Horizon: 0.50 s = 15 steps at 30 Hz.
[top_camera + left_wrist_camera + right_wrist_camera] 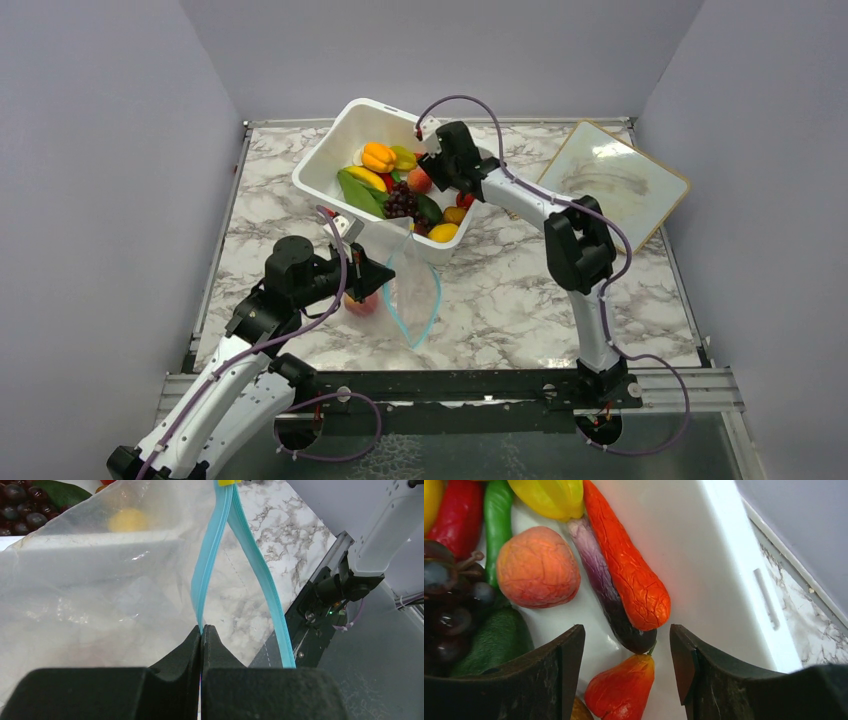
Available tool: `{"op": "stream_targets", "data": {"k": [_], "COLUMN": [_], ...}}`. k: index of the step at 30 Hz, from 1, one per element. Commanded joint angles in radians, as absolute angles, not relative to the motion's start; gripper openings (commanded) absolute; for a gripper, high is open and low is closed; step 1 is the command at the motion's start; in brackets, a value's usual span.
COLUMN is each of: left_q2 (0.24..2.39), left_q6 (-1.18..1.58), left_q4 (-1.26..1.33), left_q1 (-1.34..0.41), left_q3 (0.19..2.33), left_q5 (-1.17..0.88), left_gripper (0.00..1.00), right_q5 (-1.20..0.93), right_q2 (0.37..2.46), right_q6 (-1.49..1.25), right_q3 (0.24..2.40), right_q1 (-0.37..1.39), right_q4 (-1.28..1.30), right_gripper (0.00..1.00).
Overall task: Place the food in the zip-top bag and seal the zipper
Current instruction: Pick up the fake vegetable from the bin.
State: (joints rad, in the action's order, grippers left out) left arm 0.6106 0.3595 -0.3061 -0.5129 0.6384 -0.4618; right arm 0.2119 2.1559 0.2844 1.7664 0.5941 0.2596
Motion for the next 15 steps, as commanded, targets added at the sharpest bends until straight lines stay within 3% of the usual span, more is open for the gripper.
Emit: {"op": "stream_targets", "data": {"k": [1,7,15], "left_q2": [0.604,0.600,0.610], "left_q6": [0.341,0.340,0.341], "left_q4": [-0.278,-0.278,-0.279], "left_q1": [-0.517,-0.517,-0.516], "left_q3": [0.634,0.633,0.634], "left_q5": [-0.496,-0.494,-0.489], "left_gripper": [0.00,0.00,0.00], "right_q5": [0.279,0.290,0.279], "right_q2": [2.216,2.287,2.261], "right_q6": [0.345,0.379,0.402], "right_q3": [1.808,1.841,1.796], "right_q1": [0.581,0.572,0.572], "right_q4": [0.205,0.186,0.125], "right_gripper": [0.64,0.64,0.44]}}
